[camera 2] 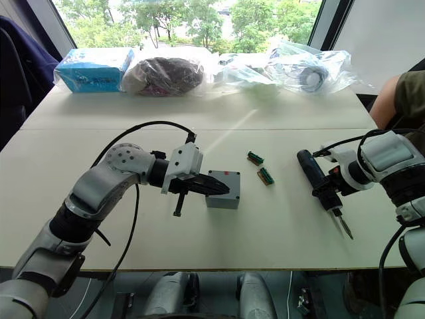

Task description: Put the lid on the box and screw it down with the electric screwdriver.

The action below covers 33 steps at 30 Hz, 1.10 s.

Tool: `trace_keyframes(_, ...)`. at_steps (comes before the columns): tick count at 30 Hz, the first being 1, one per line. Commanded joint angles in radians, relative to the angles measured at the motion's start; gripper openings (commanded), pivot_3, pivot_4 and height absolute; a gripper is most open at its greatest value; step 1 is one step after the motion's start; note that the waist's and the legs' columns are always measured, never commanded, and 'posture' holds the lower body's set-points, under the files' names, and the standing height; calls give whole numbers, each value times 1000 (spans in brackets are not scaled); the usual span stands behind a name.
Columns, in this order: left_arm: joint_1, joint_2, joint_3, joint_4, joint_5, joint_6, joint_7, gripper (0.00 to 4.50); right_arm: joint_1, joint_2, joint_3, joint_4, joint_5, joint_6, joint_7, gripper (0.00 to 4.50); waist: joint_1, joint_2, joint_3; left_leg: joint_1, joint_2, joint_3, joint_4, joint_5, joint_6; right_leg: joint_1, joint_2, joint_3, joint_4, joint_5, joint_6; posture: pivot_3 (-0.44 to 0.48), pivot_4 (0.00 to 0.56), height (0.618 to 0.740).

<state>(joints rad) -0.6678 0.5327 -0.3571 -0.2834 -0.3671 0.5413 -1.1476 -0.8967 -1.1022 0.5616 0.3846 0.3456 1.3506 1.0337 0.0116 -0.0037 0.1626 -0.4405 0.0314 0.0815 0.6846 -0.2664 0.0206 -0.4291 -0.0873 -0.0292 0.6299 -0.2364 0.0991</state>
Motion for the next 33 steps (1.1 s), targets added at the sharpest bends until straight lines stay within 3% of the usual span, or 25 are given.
trace_keyframes(1,-3,9,41,8,-6,-8,9,0,-13,19,-21,47,-34,1,9,1841,0,0,0,0,0,0,0,0,0,0,0,0,0,0,0,0,150,740)
trace_keyframes(6,-14,14,102,82,-34,1,11,0,-154,77,-187,206,-63,-130,-38,1841,-7,1,1,0,0,1,0,0,-1,0,0,1,0,0,0,0,150,740)
trace_keyframes(9,-28,23,131,138,-44,6,4,0,-225,146,-454,224,49,-216,-90,1841,-12,4,2,-1,0,2,0,1,-1,-2,0,1,1,0,0,0,150,740)
trace_keyframes(13,-36,42,126,174,-37,4,-28,0,-147,308,-875,-17,259,-294,-219,1841,-16,4,2,-2,2,2,-3,2,-3,-3,3,0,0,0,0,0,150,740)
trace_keyframes(16,-45,46,110,192,-27,0,-48,0,-43,438,-999,-260,347,-297,-326,1841,2,4,2,-2,3,1,-4,5,-9,-2,5,-2,1,0,0,0,150,740)
trace_keyframes(19,-69,25,90,225,-9,-5,-50,0,77,605,-1045,-517,452,-321,-422,1841,5,2,1,-2,3,1,-2,5,-8,0,4,-3,0,0,0,0,150,740)
trace_keyframes(23,-79,-4,61,257,27,-18,-39,0,225,736,-1015,-705,484,-382,-504,1841,4,2,2,-2,0,1,-1,3,-5,0,0,-3,1,0,0,0,150,740)
trace_keyframes(33,-73,-44,4,301,77,-42,-58,0,399,761,-844,-798,401,-561,-511,1841,-2,2,2,-1,0,0,-1,3,-5,0,1,-2,2,0,0,0,150,740)
